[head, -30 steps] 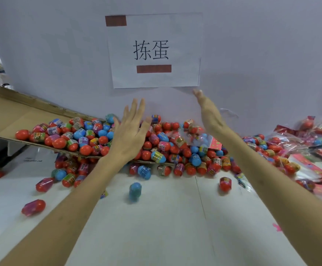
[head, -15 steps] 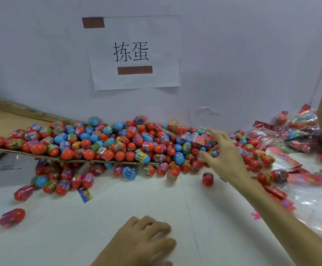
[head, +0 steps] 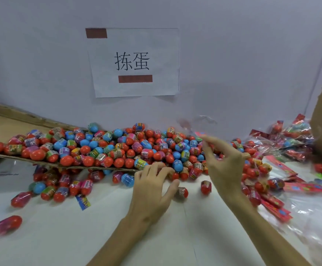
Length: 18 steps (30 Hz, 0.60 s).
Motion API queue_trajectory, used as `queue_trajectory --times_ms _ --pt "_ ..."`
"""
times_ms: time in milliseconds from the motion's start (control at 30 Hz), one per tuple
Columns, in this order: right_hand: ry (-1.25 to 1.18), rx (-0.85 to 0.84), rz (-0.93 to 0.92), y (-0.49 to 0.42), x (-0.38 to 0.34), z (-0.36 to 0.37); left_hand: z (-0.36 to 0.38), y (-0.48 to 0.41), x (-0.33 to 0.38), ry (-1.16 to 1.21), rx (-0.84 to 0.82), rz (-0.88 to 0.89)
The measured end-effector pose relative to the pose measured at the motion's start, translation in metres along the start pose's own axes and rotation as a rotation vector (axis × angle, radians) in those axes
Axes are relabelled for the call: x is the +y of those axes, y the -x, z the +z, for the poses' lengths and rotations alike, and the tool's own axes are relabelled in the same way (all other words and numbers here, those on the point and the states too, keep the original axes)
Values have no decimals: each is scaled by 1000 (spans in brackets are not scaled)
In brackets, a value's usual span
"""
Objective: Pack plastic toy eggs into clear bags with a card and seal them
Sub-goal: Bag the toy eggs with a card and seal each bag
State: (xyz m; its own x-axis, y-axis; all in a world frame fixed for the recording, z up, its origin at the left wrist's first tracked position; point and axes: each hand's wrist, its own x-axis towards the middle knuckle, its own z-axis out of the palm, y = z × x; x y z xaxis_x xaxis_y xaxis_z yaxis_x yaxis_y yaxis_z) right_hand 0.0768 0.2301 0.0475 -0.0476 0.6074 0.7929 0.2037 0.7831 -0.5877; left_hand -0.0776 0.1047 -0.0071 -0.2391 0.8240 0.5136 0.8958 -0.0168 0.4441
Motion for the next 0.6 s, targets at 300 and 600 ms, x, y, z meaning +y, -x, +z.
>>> queue_trajectory --times_ms 300,600 --pt "8 -221 -209 49 5 -6 -52 -4 -38 1339 -229 -758" --pt "-8 -171 -170 44 5 -10 -47 -3 -40 1039 -284 -671"
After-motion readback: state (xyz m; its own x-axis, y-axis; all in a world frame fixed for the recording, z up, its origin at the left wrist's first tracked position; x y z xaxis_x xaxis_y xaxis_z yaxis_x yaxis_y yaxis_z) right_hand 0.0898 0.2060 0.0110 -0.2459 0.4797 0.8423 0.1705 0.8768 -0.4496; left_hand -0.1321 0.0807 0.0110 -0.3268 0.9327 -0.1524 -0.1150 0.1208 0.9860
